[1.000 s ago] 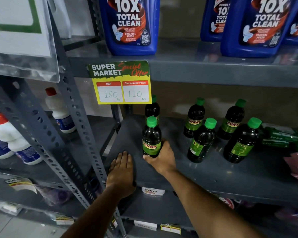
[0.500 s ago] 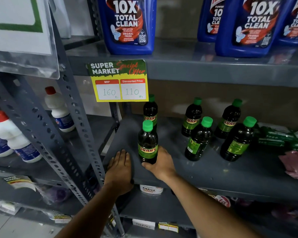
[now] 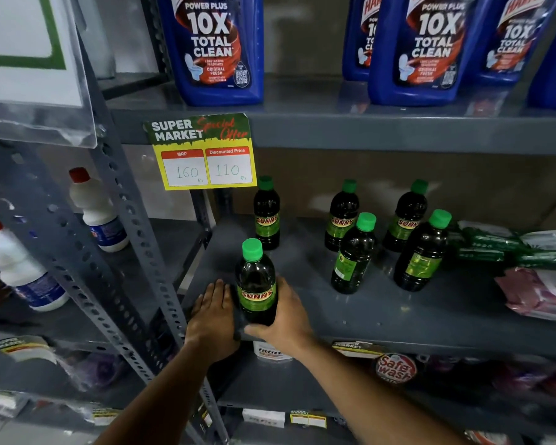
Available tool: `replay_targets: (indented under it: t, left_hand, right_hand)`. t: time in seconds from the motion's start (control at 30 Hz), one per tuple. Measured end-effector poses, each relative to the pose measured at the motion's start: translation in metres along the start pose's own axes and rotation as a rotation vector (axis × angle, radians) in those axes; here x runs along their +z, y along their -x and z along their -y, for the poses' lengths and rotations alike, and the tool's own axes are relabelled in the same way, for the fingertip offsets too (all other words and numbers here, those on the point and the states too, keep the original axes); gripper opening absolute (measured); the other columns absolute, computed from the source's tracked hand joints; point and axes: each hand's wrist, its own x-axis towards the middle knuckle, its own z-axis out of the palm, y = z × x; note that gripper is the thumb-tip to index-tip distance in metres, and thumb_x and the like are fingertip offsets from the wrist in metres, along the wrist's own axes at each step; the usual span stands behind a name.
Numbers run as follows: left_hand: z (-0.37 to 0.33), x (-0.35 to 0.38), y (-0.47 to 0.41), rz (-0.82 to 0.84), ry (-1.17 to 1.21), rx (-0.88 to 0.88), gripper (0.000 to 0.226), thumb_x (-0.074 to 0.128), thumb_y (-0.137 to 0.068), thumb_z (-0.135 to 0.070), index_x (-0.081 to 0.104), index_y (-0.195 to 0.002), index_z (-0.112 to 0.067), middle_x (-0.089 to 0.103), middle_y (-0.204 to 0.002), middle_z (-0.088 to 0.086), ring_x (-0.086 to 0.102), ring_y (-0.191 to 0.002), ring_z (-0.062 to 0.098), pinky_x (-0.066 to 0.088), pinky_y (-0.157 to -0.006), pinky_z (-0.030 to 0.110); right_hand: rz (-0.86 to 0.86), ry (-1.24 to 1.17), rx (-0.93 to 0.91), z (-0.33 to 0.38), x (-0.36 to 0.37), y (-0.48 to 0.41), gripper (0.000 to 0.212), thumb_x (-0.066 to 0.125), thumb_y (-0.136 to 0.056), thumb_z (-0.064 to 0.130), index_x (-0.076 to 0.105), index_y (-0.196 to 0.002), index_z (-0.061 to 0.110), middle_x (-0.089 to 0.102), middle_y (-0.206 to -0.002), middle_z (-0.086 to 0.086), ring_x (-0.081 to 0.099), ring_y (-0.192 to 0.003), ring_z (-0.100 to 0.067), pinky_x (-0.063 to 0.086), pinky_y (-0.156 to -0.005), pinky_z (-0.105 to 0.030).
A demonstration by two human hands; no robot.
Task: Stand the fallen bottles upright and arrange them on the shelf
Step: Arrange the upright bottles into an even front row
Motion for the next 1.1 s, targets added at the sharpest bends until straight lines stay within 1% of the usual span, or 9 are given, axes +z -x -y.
replay_targets:
  t: [0.07, 0.17, 0.3, 0.4, 0.53, 0.7, 0.87, 1.0, 1.1]
  left_hand:
    - [0.000, 0.000, 0.000, 0.004, -0.006, 0.004, 0.111, 0.064, -0.078, -0.046, -0.009, -0.151, -0.006, -0.012, -0.163, 0.014, -0.011, -0.149, 0.028, -0.002, -0.120, 0.042]
    - [0.002, 0.002, 0.000, -0.001, 0.003, 0.014, 0.113, 0.065, -0.076, -0.047, -0.009, -0.151, -0.007, -0.010, -0.163, 0.014, -0.010, -0.150, 0.028, -0.002, -0.121, 0.043]
    - [0.002, 0.003, -0.002, -0.004, 0.006, 0.011, 0.114, 0.066, -0.076, -0.046, -0.010, -0.151, -0.006, -0.010, -0.163, 0.015, -0.010, -0.149, 0.029, -0.002, -0.121, 0.043]
    - [0.003, 0.004, -0.004, 0.002, 0.017, 0.011, 0.112, 0.065, -0.077, -0.045, -0.010, -0.151, -0.006, -0.011, -0.163, 0.014, -0.012, -0.149, 0.029, -0.002, -0.122, 0.043]
    - [0.004, 0.006, -0.003, 0.000, 0.023, 0.014, 0.111, 0.063, -0.078, -0.045, -0.010, -0.151, -0.006, -0.011, -0.163, 0.014, -0.011, -0.149, 0.029, -0.003, -0.122, 0.043]
    - [0.004, 0.007, -0.001, -0.018, 0.029, 0.020, 0.110, 0.063, -0.077, -0.045, -0.008, -0.152, -0.006, -0.009, -0.163, 0.014, -0.010, -0.149, 0.029, -0.002, -0.122, 0.043]
    - [0.005, 0.008, -0.004, -0.020, 0.025, 0.020, 0.112, 0.064, -0.076, -0.045, -0.008, -0.152, -0.006, -0.008, -0.163, 0.014, -0.010, -0.149, 0.029, -0.003, -0.121, 0.043]
    - [0.005, 0.009, -0.005, -0.014, 0.022, 0.017, 0.114, 0.065, -0.075, -0.046, -0.009, -0.151, -0.006, -0.010, -0.163, 0.014, -0.011, -0.149, 0.029, -0.003, -0.121, 0.043]
    - [0.005, 0.008, -0.004, -0.010, 0.019, 0.016, 0.115, 0.066, -0.075, -0.046, -0.010, -0.151, -0.007, -0.010, -0.163, 0.014, -0.011, -0.149, 0.029, -0.005, -0.120, 0.043]
  right_hand:
    - [-0.100, -0.084, -0.031, -0.004, -0.008, 0.009, 0.116, 0.077, -0.060, 0.065, 0.027, -0.152, 0.017, 0.034, -0.142, 0.013, 0.034, -0.135, -0.007, 0.033, -0.112, -0.034]
    - [-0.541, -0.091, -0.071, -0.020, -0.029, 0.018, 0.098, 0.070, -0.069, 0.060, 0.038, -0.143, 0.004, 0.046, -0.138, -0.013, 0.044, -0.128, -0.028, 0.034, -0.106, -0.046]
    - [-0.887, 0.032, 0.191, -0.042, -0.073, 0.000, 0.099, 0.081, -0.062, 0.052, 0.044, -0.135, -0.003, 0.046, -0.132, -0.027, 0.041, -0.125, -0.044, 0.031, -0.102, -0.059]
    - [-0.782, 0.022, 0.345, -0.056, -0.101, -0.016, 0.107, 0.092, -0.057, 0.043, 0.038, -0.141, 0.004, 0.045, -0.138, -0.021, 0.039, -0.132, -0.040, 0.033, -0.107, -0.059]
    - [-0.610, -0.015, 0.320, -0.067, -0.114, -0.027, 0.110, 0.092, -0.056, 0.047, 0.035, -0.142, 0.011, 0.048, -0.137, -0.012, 0.046, -0.130, -0.029, 0.041, -0.106, -0.053]
    - [-0.588, -0.002, 0.287, -0.067, -0.109, -0.030, 0.101, 0.094, -0.054, 0.044, 0.045, -0.134, 0.007, 0.050, -0.131, -0.013, 0.044, -0.126, -0.028, 0.044, -0.102, -0.044]
    - [-0.568, -0.143, 0.311, -0.068, -0.106, -0.030, 0.067, 0.082, -0.059, 0.026, 0.053, -0.117, 0.009, 0.065, -0.109, -0.010, 0.062, -0.102, -0.024, 0.054, -0.080, -0.033]
    - [-0.580, -0.041, 0.295, -0.069, -0.101, -0.027, 0.080, 0.089, -0.062, 0.038, 0.050, -0.126, 0.010, 0.056, -0.122, -0.007, 0.050, -0.119, -0.027, 0.048, -0.097, -0.041]
    - [-0.512, -0.121, 0.331, -0.071, -0.104, -0.027, 0.063, 0.081, -0.061, 0.023, 0.048, -0.115, 0.020, 0.061, -0.107, -0.001, 0.063, -0.103, -0.025, 0.051, -0.071, -0.028]
